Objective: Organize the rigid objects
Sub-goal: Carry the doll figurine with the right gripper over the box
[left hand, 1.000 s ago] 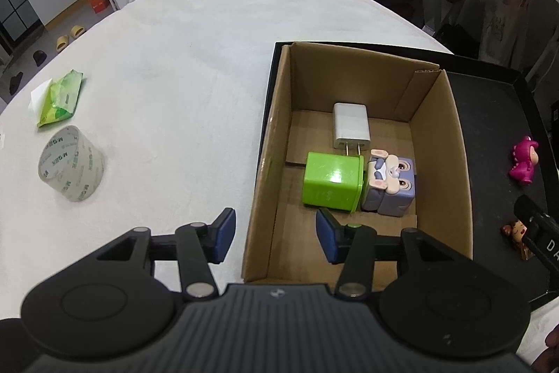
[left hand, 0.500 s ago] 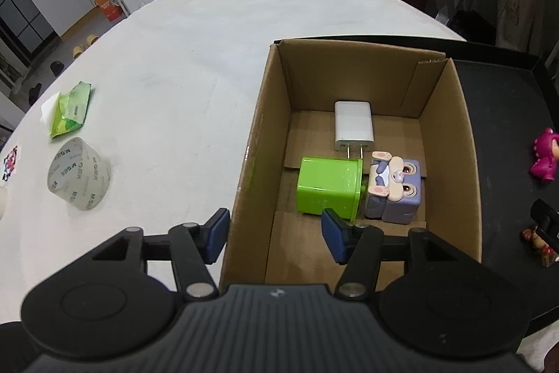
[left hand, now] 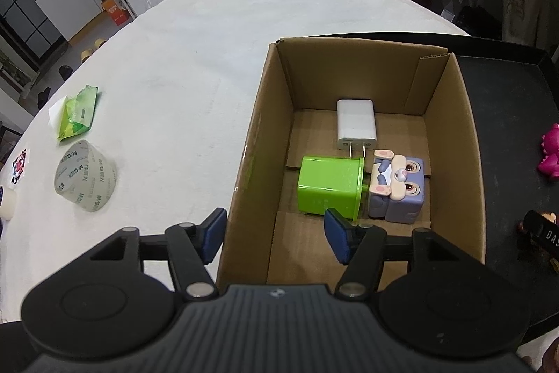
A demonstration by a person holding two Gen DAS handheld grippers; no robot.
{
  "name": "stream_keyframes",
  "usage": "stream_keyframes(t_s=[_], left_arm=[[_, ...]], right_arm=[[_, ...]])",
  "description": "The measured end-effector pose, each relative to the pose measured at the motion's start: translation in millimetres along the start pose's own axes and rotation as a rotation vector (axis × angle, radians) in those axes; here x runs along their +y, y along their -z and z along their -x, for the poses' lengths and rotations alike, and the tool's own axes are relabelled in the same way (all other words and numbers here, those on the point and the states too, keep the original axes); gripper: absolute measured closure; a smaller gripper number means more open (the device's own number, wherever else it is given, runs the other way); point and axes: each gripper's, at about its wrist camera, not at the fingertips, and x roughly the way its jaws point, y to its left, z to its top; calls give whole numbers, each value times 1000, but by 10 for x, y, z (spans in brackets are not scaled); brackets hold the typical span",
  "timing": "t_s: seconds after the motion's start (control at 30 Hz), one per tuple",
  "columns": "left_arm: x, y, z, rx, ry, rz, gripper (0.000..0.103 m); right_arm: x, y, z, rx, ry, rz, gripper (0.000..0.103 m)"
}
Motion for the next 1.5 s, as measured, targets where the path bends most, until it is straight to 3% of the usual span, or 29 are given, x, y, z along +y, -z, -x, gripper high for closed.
stream_keyframes(t_s=[0.4,0.97,1.5], left_arm=[[112,50,14,-4,41,13,43],[371,159,8,-15,121,40,43],[638,211,-47,-48,222,95,45]], right_arm=[[87,-147,329,-78,-111,2,72],[418,-296,776,-236,-226,105,72],[1037,-217,885,-303,-254,286,72]])
